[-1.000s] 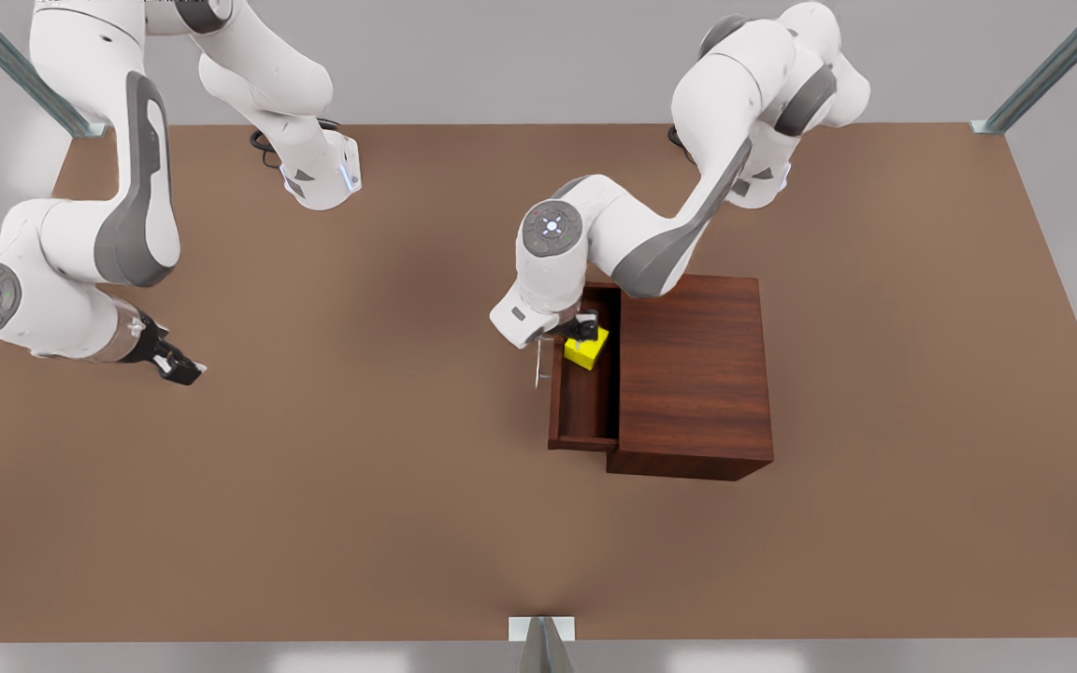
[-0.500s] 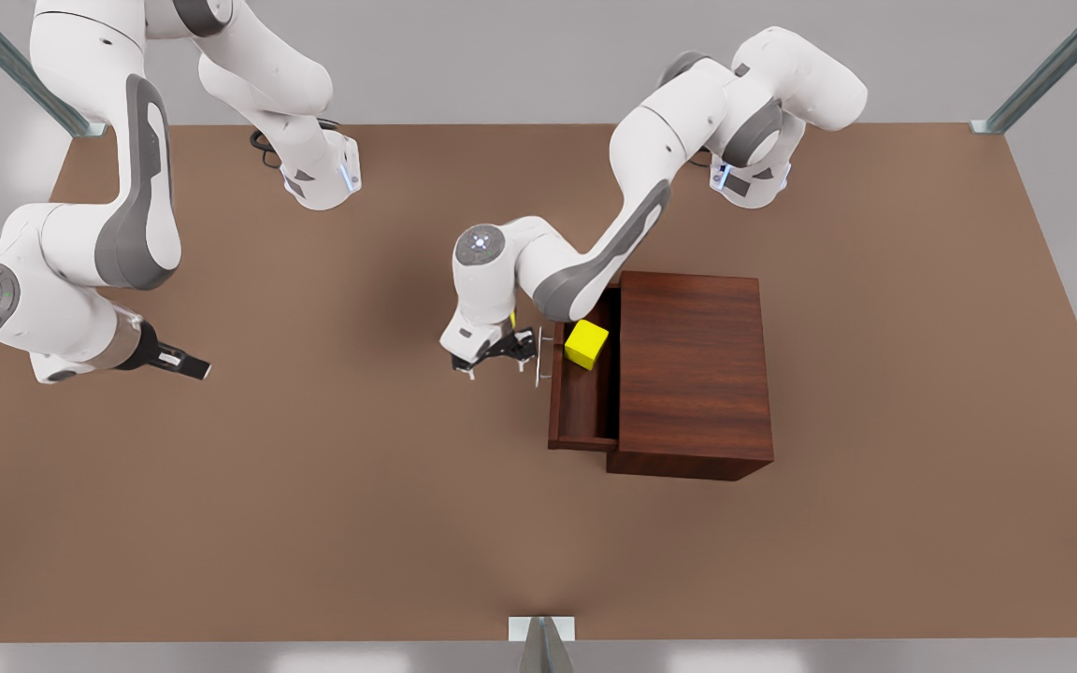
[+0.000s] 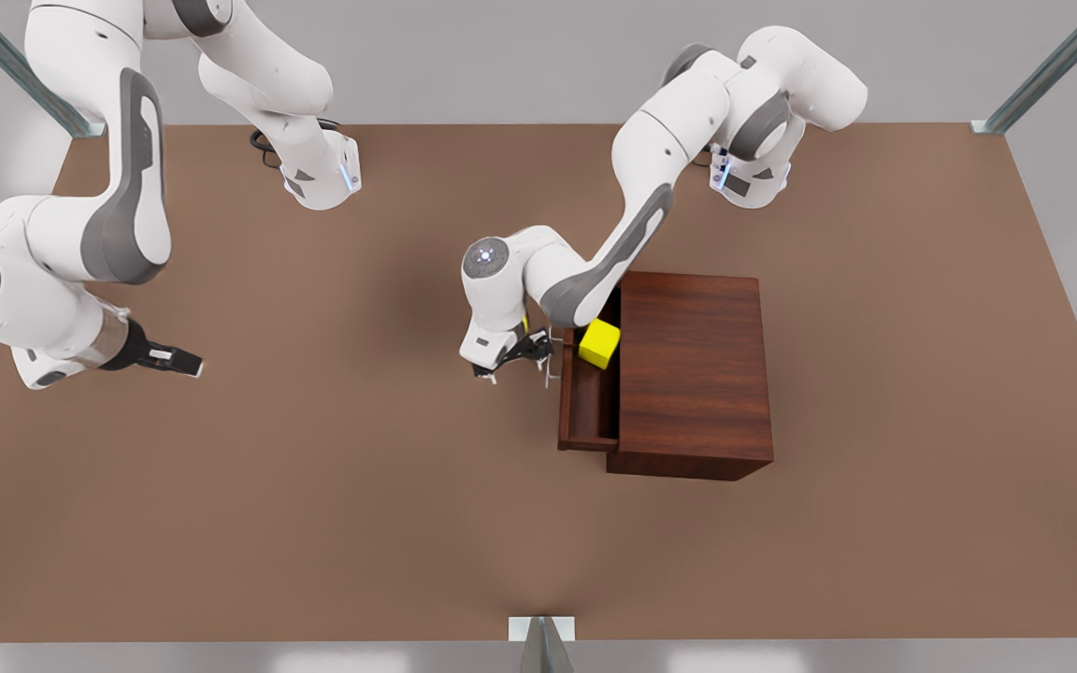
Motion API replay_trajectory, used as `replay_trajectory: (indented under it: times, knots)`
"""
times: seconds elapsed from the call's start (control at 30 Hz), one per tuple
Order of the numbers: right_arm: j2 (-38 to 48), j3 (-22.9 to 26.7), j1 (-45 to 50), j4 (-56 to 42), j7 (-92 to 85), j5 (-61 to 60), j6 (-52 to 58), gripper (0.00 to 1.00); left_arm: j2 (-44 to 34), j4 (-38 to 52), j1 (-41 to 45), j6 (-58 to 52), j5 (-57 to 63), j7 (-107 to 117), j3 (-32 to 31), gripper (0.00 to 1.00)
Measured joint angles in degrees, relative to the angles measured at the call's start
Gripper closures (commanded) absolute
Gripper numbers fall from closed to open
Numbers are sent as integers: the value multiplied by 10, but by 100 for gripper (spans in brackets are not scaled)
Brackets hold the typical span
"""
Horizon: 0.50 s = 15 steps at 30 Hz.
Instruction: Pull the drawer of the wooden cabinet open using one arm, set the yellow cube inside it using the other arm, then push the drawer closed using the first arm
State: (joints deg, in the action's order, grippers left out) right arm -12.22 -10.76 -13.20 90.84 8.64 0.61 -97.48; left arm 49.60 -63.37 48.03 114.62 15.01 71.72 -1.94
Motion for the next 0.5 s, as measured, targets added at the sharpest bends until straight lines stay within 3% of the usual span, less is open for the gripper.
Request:
replay_trajectory:
  times: [0.5]
  knots:
    - [-10,2,-7,-28,-37,2,24,0,-32,-54,-34,-12,-1,1,1,0]
